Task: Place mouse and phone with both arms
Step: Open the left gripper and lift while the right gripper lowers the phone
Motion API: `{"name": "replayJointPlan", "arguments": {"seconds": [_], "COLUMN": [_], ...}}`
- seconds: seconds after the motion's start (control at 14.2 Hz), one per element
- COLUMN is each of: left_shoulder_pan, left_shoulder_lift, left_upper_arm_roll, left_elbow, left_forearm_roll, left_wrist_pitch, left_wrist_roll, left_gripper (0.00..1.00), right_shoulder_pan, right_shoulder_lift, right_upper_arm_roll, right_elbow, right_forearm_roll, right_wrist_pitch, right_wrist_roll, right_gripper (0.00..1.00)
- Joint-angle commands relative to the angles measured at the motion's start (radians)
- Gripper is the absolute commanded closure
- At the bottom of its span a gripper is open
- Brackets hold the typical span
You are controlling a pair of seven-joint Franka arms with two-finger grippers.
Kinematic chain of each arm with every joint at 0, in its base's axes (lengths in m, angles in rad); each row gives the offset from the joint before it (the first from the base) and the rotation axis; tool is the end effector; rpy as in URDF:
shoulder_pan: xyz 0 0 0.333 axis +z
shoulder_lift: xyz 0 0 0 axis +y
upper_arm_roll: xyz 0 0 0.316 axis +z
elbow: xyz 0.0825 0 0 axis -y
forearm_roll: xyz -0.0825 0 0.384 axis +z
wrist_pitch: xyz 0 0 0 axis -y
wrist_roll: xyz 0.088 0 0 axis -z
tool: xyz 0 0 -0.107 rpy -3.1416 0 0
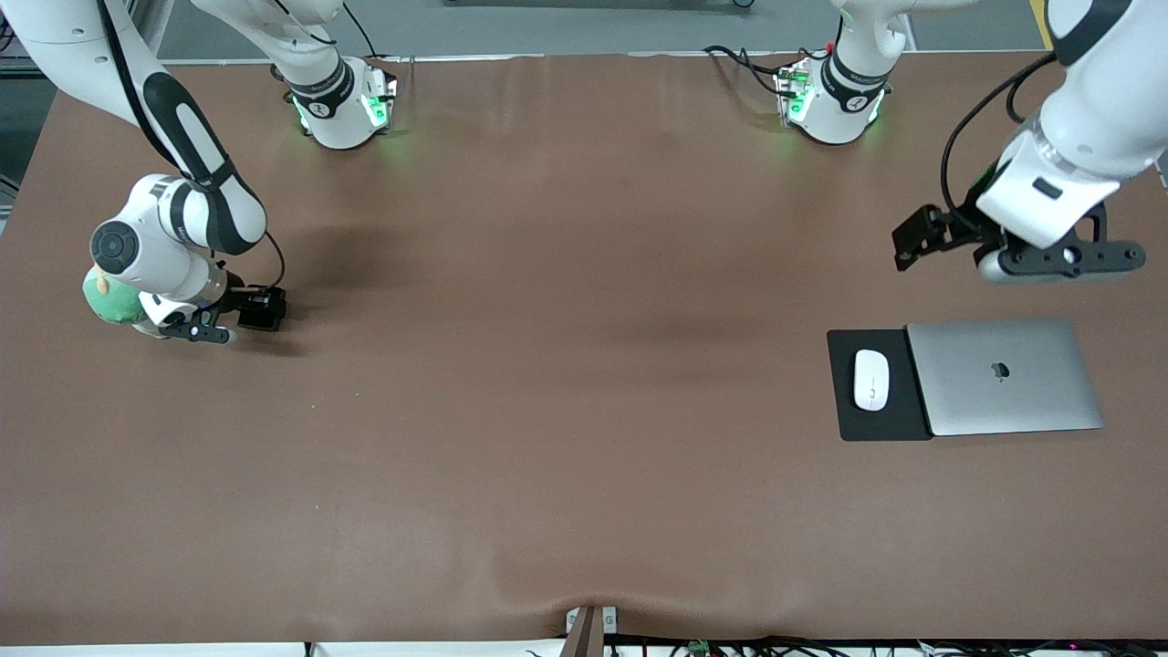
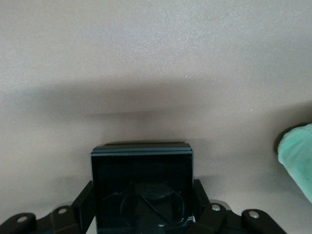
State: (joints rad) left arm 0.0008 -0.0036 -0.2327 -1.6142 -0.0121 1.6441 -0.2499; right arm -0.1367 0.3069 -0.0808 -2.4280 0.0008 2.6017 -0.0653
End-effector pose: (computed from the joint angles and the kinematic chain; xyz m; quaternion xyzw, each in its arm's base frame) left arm 0.5446 -0.1301 0.6124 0.9998 0.0093 0.0149 0.0095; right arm 0.4633 -0.1046 0.1720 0.9949 -0.0751 -0.0671 0.0027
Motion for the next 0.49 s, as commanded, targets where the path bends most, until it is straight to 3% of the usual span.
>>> {"name": "replayJointPlan", "arguments": {"seconds": [0.0,0.21,0.42], "left_shoulder_pan": [0.005,0.005,0.005], "left_shoulder_lift": [-0.032,-0.032,-0.033], "left_upper_arm_roll": [-0.013,-0.014,-0.016], "left_elbow": [-0.003,-0.001,0.005], "left_forearm_roll": [-0.02,-0.025,-0.034], "left_wrist_pitch": [-0.027,-0.027,-0.027], "left_wrist_roll": [0.02,0.017,0.015], "left_gripper": [0.0,0.0,0.0], "right_shoulder_pan": [-0.006,0.055,0.074], "right_shoulder_lift": [-0.023,-0.17,-0.224], "right_upper_arm_roll": [0.019,0.019,0.021], "right_elbow": [0.001,0.065,0.295], "right_forearm_roll": [0.01,0.01,-0.001], "right_wrist_pitch": [-0.02,-0.232,-0.504], "right_wrist_roll": [0.013,0.05,0.048], "right_gripper": [0.0,0.0,0.0]}}
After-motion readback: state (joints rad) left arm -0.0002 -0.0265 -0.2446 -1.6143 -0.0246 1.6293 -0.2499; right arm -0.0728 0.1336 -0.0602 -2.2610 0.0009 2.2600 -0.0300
